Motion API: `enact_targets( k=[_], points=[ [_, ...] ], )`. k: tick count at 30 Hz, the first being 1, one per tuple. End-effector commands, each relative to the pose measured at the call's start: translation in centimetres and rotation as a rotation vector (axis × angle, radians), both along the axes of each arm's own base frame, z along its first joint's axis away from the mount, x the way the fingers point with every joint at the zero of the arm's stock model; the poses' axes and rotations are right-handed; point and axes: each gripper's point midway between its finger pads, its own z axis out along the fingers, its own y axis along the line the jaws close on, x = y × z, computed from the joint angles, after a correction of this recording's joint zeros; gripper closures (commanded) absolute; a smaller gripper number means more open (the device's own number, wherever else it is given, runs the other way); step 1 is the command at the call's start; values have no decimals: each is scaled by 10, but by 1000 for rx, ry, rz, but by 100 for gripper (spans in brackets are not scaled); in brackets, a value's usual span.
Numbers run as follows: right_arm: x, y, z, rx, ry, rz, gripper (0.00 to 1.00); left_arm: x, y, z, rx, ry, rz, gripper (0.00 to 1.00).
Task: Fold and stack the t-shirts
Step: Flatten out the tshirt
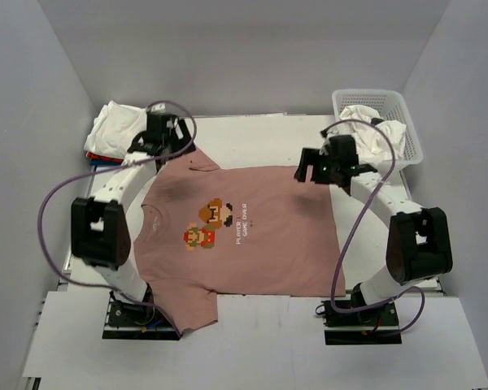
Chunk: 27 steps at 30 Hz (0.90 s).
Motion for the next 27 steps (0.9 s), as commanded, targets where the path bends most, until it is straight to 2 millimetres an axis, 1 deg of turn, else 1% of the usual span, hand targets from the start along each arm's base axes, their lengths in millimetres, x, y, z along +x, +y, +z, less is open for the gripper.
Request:
enact_targets(
  k=[1, 2, 3, 4, 5, 6, 7, 8, 9, 10, 11, 12, 13, 14, 15, 16, 17, 18, 19, 20, 21, 22, 23, 24, 25, 26, 27],
  points=[
    [-32, 28, -30, 17, 96, 94, 9, -63, 16, -56, -3, 183, 90, 0],
    [-35, 29, -38, 9, 121, 85, 9, -71, 15, -56, -8, 174, 74, 0],
    [-39, 30, -48, -8, 145, 75, 9, -83, 18, -74, 1, 214, 74, 0],
    [-42, 26, -60, -38, 179, 43, 9, -86, 18, -79, 4, 226, 74, 0],
    [-43, 21, -72, -65, 211, 10, 9, -84, 18, -78, 1, 216, 74, 0],
    [-45, 19, -82, -75, 250, -17, 9, -85, 18, -86, 6, 238, 75, 0],
    [-41, 19, -81, -82, 250, -33, 9, -85, 9, -92, -13, 251, 43, 0],
    [-38, 14, -84, -101, 250, -64, 9, -76, 4, -89, -26, 237, 33, 0],
    [-40, 13, -94, -108, 279, -75, 9, -77, 3, -96, -29, 256, 27, 0],
    [-32, 5, -93, -129, 269, -120, 9, -71, 0, -103, -34, 263, 21, 0],
    [-35, 1, -97, -147, 289, -138, 9, -63, -2, -102, -37, 251, 20, 0],
    [-36, -4, -110, -177, 328, -156, 9, -60, -2, -106, -35, 258, 20, 0],
    [-23, -6, -103, -190, 307, -181, 9, -55, -1, -110, -19, 264, 21, 0],
    [-27, -21, -108, -260, 334, -222, 9, -47, -2, -120, -14, 287, 21, 0],
    [-26, -24, -117, -281, 359, -232, 9, -41, -2, -124, -5, 292, 29, 0],
    [-12, -25, -113, -280, 347, -250, 9, -39, -1, -131, 9, 314, 20, 0],
    [-12, -23, -115, -280, 357, -243, 9, -26, -4, -128, 6, 296, 19, 0],
    [-2, -21, -115, -266, 357, -244, 9, -29, -4, -148, 18, 354, 21, 0],
    [2, -22, -116, -265, 357, -254, 9, -25, -4, -153, 28, 368, 13, 0],
    [3, -27, -129, -275, 393, -269, 9, -12, -6, -148, 23, 345, 13, 0],
    [18, -26, -118, -272, 373, -280, 9, -12, -10, -161, 16, 379, 1, 0],
    [23, -35, -119, -277, 379, -306, 9, -2, -13, -157, 10, 360, -13, 0],
    [25, -39, -131, -293, 405, -308, 9, 4, -14, -158, 9, 356, -14, 0],
    [45, -42, -117, -279, 373, -329, 9, 7, -17, -159, 2, 359, -21, 0],
    [51, -41, -115, -280, 362, -331, 9, 19, -19, -150, -2, 337, -21, 0],
    [55, -51, -125, -301, 381, -346, 9, 22, -21, -160, 1, 356, -34, 0],
    [78, -53, -106, -286, 332, -363, 9, 27, -24, -160, -6, 356, -40, 0]
  ],
)
